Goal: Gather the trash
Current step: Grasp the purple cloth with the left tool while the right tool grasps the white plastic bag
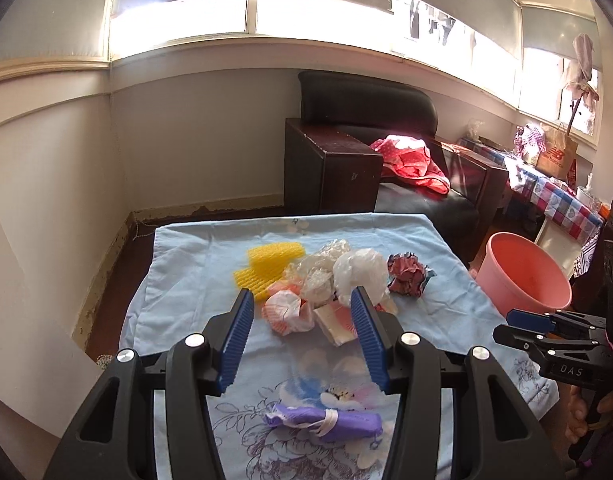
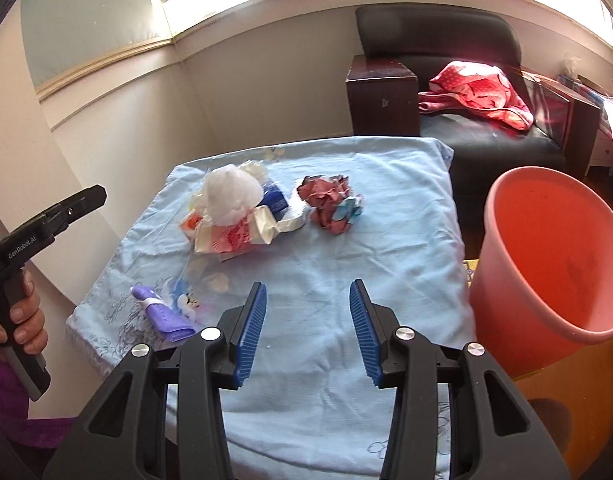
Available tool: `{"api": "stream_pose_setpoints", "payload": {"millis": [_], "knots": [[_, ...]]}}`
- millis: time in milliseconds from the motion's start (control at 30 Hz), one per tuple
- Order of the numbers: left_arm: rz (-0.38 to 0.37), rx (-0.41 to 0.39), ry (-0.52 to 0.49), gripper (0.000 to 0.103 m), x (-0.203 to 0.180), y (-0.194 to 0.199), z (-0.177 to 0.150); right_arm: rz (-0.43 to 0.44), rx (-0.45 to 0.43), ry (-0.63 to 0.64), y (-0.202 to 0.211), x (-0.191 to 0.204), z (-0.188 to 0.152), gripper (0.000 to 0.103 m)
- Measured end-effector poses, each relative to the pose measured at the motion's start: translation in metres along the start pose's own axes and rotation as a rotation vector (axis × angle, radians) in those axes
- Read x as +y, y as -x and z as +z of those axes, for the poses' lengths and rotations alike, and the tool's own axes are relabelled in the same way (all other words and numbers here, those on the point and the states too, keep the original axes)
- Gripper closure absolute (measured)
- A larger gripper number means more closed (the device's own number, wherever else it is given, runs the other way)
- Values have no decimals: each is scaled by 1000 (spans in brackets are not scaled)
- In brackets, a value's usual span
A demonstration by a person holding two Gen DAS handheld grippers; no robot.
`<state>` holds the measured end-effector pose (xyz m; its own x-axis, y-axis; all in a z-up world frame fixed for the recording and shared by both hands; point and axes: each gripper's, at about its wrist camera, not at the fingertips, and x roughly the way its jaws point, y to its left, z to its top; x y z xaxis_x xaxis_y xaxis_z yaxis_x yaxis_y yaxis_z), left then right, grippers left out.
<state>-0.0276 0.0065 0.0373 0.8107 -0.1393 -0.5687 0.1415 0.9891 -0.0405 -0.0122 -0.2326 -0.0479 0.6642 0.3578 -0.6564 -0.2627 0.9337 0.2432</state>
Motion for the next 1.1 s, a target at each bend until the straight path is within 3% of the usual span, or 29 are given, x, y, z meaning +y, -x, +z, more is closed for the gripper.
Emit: {"api": "stream_pose_setpoints", "payload": {"millis": [133,267,567,900,1100], "knots": [[-19,74,3,53,9,-3,-27,26,40,50,-11,20,-5,59],[-59,163,70,53,12,-15,-49,43,59,64,-20,29,-3,59],[-50,286,141,53,15,-45,-73,90,23,109,-42,55,40,59],[-108,297,218,49,25,-53,-75,51,31,133,-97,72,84,59],[-147,322,263,49,23,-61,-74,34,53,141,-120,75,87,59]]}}
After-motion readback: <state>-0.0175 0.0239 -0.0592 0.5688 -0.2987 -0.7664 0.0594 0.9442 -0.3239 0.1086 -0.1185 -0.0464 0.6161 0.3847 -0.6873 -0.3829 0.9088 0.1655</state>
